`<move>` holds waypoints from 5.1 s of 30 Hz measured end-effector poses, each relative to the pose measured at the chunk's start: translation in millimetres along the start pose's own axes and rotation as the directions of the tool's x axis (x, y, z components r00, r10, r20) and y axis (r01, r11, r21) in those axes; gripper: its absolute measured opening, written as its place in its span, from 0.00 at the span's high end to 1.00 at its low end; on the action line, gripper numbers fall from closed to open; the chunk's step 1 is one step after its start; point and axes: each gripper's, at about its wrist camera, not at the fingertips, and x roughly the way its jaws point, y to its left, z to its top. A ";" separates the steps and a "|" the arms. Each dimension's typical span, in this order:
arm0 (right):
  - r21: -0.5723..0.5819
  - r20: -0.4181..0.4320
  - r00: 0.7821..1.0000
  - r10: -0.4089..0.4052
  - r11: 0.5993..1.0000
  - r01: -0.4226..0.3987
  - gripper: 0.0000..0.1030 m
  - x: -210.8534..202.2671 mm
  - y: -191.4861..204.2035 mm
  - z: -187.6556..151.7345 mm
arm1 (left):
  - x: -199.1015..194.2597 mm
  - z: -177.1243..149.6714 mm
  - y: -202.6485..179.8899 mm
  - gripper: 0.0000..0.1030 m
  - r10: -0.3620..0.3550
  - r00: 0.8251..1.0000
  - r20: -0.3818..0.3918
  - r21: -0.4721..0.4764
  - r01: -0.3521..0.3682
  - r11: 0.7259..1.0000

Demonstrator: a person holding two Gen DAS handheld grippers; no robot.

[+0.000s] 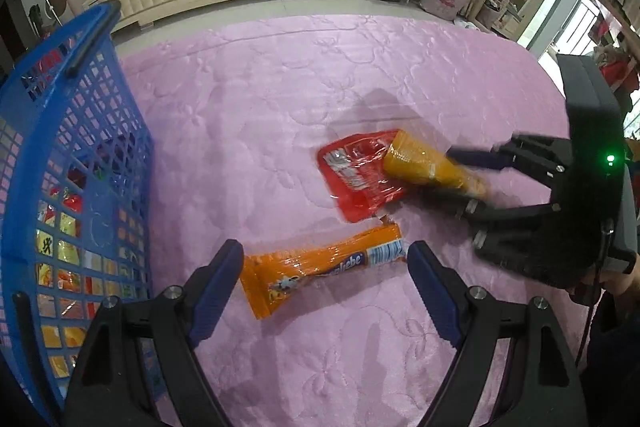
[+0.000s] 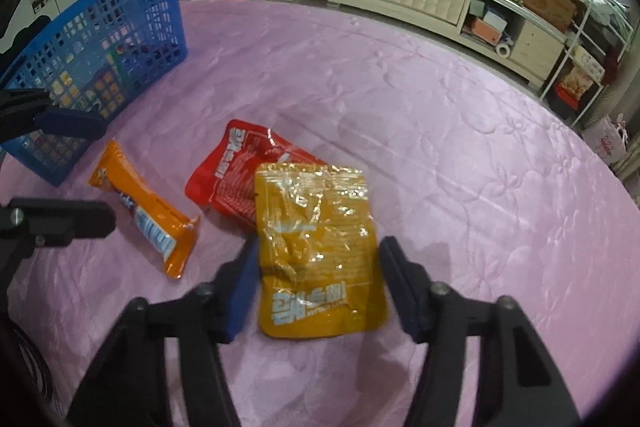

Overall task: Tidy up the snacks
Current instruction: 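Grasp the yellow-orange pouch with the right tool, then grasp the red pouch with the left tool, then carry the red pouch and yellow-orange pouch over the basket with both tools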

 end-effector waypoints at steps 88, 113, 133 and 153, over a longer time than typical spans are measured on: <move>0.351 0.080 0.996 -0.036 0.936 0.006 0.69 -97.7 -2.7 21.2 | -48.6 21.3 -19.5 0.91 0.053 0.998 0.036 -0.077 -0.050 0.996; 0.200 0.171 0.985 -0.028 0.980 -0.007 0.69 -179.5 132.5 82.0 | -194.0 -33.4 67.6 0.91 0.041 0.972 0.231 -0.098 -0.019 0.995; 0.172 0.111 0.994 0.017 0.984 -0.036 0.69 -118.4 175.8 149.6 | -177.5 -15.4 163.3 0.91 0.040 0.982 0.187 -0.105 -0.020 0.994; 0.168 0.045 0.998 0.042 0.985 -0.049 0.69 -57.1 153.0 191.0 | -109.4 36.1 206.8 0.68 0.067 0.993 0.099 -0.115 -0.056 0.992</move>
